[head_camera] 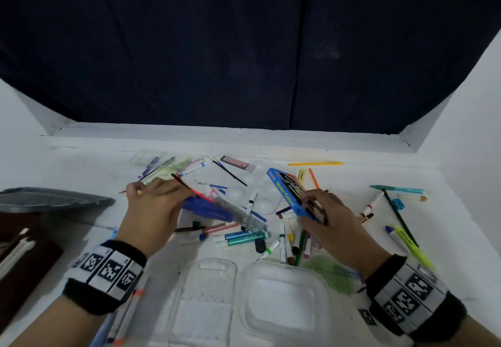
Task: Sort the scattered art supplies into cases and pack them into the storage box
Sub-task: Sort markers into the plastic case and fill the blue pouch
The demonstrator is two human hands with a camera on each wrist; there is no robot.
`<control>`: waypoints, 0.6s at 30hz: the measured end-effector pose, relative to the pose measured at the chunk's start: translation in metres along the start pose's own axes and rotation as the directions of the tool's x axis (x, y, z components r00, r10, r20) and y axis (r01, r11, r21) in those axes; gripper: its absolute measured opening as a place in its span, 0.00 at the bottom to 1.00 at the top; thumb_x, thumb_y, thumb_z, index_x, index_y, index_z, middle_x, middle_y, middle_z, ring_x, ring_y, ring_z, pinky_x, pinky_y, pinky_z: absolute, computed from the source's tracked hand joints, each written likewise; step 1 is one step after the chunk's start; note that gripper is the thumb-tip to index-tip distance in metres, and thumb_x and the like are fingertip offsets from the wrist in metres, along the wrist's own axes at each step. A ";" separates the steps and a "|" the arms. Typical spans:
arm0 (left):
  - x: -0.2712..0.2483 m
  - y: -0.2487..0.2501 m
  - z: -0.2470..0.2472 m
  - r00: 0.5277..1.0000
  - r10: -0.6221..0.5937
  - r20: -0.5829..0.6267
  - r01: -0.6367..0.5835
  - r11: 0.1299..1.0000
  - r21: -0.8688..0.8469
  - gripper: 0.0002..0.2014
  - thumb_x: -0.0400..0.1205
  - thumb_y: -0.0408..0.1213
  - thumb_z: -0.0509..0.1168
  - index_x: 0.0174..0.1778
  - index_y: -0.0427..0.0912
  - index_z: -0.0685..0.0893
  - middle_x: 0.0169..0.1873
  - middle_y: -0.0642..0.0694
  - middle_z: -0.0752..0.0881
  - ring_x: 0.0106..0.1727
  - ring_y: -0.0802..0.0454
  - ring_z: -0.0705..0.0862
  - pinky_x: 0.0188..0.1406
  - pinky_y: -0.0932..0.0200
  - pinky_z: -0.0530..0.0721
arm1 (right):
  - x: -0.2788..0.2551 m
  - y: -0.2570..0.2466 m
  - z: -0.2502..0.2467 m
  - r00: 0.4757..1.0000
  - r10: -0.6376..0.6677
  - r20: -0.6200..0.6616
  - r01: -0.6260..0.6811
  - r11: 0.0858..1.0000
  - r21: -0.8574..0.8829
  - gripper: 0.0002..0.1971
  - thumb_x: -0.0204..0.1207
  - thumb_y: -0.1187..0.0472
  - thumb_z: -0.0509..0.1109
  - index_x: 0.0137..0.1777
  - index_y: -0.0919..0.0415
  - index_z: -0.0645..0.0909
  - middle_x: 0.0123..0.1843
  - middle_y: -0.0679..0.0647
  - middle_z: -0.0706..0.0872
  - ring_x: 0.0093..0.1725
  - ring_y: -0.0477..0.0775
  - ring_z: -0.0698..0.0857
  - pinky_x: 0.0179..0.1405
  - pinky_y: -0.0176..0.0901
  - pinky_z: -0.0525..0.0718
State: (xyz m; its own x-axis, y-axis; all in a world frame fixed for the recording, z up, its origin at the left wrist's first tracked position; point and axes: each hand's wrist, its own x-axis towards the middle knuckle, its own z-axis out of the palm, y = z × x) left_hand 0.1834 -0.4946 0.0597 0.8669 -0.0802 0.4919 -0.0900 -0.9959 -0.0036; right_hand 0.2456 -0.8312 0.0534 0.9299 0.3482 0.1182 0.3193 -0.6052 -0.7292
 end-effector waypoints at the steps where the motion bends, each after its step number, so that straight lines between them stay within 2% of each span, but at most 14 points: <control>1: -0.005 -0.008 0.001 1.000 -0.019 0.009 0.018 1.000 0.020 0.14 0.78 0.39 0.59 0.47 0.59 0.88 0.46 0.60 0.88 0.47 0.48 0.85 0.46 0.49 0.61 | 0.001 -0.003 0.002 1.000 -0.009 0.026 0.009 1.000 0.000 0.15 0.77 0.55 0.72 0.62 0.46 0.76 0.56 0.48 0.78 0.48 0.39 0.80 0.40 0.21 0.74; 4: -0.015 -0.033 0.005 0.992 -0.102 0.079 0.098 0.994 0.058 0.12 0.76 0.42 0.60 0.44 0.60 0.88 0.44 0.58 0.90 0.45 0.48 0.89 0.44 0.49 0.59 | 0.008 -0.010 0.008 0.995 -0.046 0.087 0.049 0.998 -0.041 0.15 0.78 0.52 0.70 0.63 0.43 0.74 0.56 0.47 0.77 0.50 0.40 0.78 0.43 0.29 0.73; 6: -0.020 -0.048 0.007 0.977 -0.169 0.129 0.160 0.984 0.071 0.11 0.73 0.40 0.64 0.43 0.60 0.88 0.42 0.53 0.92 0.42 0.47 0.91 0.44 0.47 0.63 | 0.014 -0.015 0.012 0.988 -0.060 0.139 0.070 0.995 -0.067 0.15 0.79 0.49 0.69 0.63 0.42 0.73 0.57 0.47 0.76 0.49 0.40 0.79 0.46 0.36 0.75; 8: -0.023 -0.059 0.008 0.949 -0.221 0.227 0.201 0.973 0.111 0.14 0.75 0.35 0.68 0.46 0.63 0.88 0.46 0.53 0.92 0.47 0.47 0.91 0.51 0.40 0.69 | 0.020 -0.020 0.017 0.976 -0.067 0.206 0.084 0.994 -0.074 0.15 0.79 0.48 0.67 0.64 0.42 0.73 0.59 0.46 0.74 0.48 0.41 0.80 0.46 0.35 0.77; 9: -0.024 -0.060 0.008 0.911 -0.253 0.326 0.214 0.965 0.152 0.16 0.79 0.36 0.67 0.52 0.66 0.88 0.52 0.55 0.90 0.55 0.49 0.89 0.59 0.37 0.68 | 0.024 -0.023 0.020 0.971 -0.071 0.230 0.092 0.992 -0.083 0.15 0.79 0.48 0.67 0.65 0.42 0.73 0.59 0.47 0.74 0.47 0.41 0.80 0.45 0.34 0.77; 11: -0.025 -0.062 0.011 0.798 -0.258 0.545 0.145 0.959 0.242 0.18 0.85 0.41 0.61 0.65 0.69 0.81 0.64 0.60 0.82 0.70 0.56 0.79 0.69 0.41 0.63 | 0.031 -0.028 0.025 0.964 -0.077 0.255 0.108 0.988 -0.111 0.17 0.79 0.48 0.67 0.67 0.44 0.73 0.59 0.47 0.73 0.47 0.43 0.81 0.46 0.36 0.80; 13: -0.022 -0.060 0.011 0.685 -0.246 0.685 0.099 0.964 0.248 0.21 0.85 0.40 0.56 0.71 0.69 0.76 0.70 0.63 0.78 0.74 0.59 0.74 0.69 0.44 0.61 | 0.040 -0.032 0.029 0.957 -0.084 0.277 0.124 0.983 -0.132 0.17 0.79 0.49 0.68 0.67 0.44 0.73 0.61 0.47 0.73 0.50 0.43 0.82 0.48 0.36 0.81; 14: -0.019 -0.060 0.011 0.650 -0.253 0.717 0.119 0.965 0.233 0.22 0.85 0.40 0.55 0.72 0.68 0.76 0.71 0.64 0.78 0.74 0.59 0.73 0.70 0.45 0.62 | 0.045 -0.033 0.031 0.952 -0.089 0.292 0.134 0.981 -0.140 0.17 0.79 0.49 0.68 0.67 0.44 0.72 0.61 0.46 0.72 0.50 0.42 0.81 0.47 0.34 0.81; 16: -0.009 -0.060 0.011 0.612 -0.250 0.750 0.140 0.968 0.209 0.23 0.85 0.39 0.54 0.73 0.67 0.75 0.72 0.64 0.79 0.74 0.57 0.75 0.72 0.46 0.63 | 0.056 -0.035 0.036 0.944 -0.087 0.317 0.141 0.978 -0.151 0.18 0.79 0.48 0.68 0.67 0.43 0.72 0.63 0.46 0.71 0.51 0.43 0.82 0.48 0.36 0.82; 18: 0.007 -0.063 0.012 0.642 -0.222 0.734 0.119 0.975 0.190 0.22 0.85 0.40 0.54 0.72 0.67 0.76 0.69 0.60 0.82 0.70 0.54 0.79 0.71 0.48 0.69 | 0.067 -0.036 0.044 0.939 -0.075 0.335 0.139 0.976 -0.169 0.19 0.78 0.47 0.68 0.68 0.44 0.71 0.64 0.47 0.70 0.52 0.45 0.82 0.53 0.41 0.84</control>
State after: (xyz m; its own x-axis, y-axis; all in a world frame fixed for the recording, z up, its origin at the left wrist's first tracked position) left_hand 0.2006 -0.4332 0.0529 0.9365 0.1390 -0.3218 0.1088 -0.9879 -0.1101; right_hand 0.2889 -0.7546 0.0582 0.7884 0.6123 -0.0595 0.4714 -0.6635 -0.5810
